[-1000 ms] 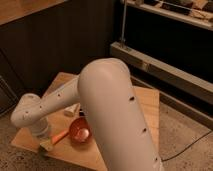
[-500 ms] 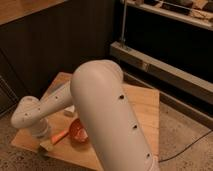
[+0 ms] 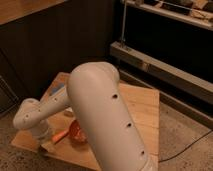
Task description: Place the pepper in the ceramic cup
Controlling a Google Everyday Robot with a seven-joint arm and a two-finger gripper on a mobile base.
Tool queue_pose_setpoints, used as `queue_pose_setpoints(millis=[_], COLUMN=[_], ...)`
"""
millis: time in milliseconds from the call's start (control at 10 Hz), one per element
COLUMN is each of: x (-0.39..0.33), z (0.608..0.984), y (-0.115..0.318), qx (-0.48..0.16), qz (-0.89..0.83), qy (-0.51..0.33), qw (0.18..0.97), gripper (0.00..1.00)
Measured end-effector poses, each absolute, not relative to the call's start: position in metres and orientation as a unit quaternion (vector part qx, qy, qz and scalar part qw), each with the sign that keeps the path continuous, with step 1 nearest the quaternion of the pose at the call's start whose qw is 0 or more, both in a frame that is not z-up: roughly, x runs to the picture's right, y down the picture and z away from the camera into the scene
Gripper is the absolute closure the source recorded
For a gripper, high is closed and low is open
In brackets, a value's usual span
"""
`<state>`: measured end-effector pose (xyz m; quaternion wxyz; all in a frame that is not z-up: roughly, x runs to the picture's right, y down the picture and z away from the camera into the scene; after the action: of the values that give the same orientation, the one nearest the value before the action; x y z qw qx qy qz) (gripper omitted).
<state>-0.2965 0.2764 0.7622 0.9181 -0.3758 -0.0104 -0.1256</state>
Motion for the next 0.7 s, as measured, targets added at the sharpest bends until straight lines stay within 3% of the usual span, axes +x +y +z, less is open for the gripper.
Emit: queue_pose_setpoints(millis=[500, 700], x=[-0.312, -0.327], z=[0.763, 0.752], y=[0.272, 0.257], qx=[-0.369, -0.353], qz=[-0.108, -0.107], qy=[-0.007, -0.013], qw=[0.923, 0.929], gripper=[0.93, 1.00])
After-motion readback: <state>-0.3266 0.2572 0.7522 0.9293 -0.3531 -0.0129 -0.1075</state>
